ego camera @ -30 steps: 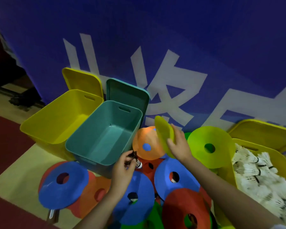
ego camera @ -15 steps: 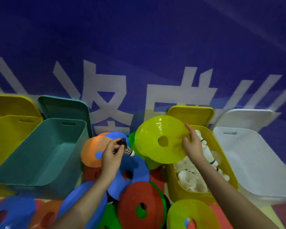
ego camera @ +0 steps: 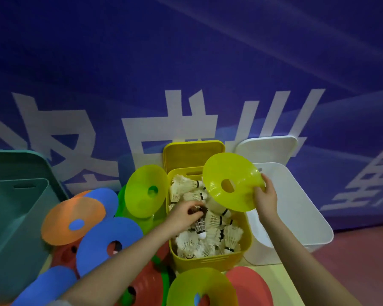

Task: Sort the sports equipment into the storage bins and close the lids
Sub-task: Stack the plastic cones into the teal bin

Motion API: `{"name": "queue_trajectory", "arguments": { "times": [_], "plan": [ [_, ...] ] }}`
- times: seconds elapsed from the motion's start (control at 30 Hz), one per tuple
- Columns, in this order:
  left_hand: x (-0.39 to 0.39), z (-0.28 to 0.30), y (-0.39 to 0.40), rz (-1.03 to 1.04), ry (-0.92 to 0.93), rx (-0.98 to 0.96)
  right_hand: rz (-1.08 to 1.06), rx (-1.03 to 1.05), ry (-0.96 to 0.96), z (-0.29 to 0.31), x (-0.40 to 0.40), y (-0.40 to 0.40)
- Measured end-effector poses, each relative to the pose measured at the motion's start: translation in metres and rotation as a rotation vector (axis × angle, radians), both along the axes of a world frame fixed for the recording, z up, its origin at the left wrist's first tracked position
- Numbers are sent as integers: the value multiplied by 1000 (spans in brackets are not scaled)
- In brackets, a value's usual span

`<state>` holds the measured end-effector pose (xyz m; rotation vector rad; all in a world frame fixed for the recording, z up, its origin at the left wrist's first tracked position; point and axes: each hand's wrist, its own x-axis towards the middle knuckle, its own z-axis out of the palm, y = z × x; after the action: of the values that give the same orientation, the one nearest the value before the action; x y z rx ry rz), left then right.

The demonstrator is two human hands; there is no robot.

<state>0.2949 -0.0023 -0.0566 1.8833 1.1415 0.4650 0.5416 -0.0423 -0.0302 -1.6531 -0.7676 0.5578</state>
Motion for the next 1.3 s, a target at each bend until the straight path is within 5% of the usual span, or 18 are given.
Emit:
{"name": "queue_trajectory", "arguments": {
  "times": [0.1, 0.2, 0.3, 0.4, 0.5, 0.63, 1.0, 1.3],
  "plan": [
    [-6, -1, 2, 53, 60, 286, 43, 1, 4, -10, -1, 6],
    [-19, 8, 22, 446, -131, 362, 77, 4, 10, -18, -8, 17],
    [-49, -8, 53, 880, -8, 276, 116, -35, 10, -22, -18, 31],
    [-85, -37, 76, 1061, 105, -12, 165, -40, 24, -24, -29, 43],
    [-103, -66, 85, 1070, 112, -273, 203, -38, 33, -26, -37, 54],
    [-108, -86, 91, 1082, 21, -354, 250, -51, 28, -30, -41, 64],
    [-131, -40, 71, 1050, -309, -39, 294, 20, 43, -7, -62, 67],
    [-242, 15, 34, 1131, -439, 207, 482, 112, -27, 32, -179, 47]
  ]
}}
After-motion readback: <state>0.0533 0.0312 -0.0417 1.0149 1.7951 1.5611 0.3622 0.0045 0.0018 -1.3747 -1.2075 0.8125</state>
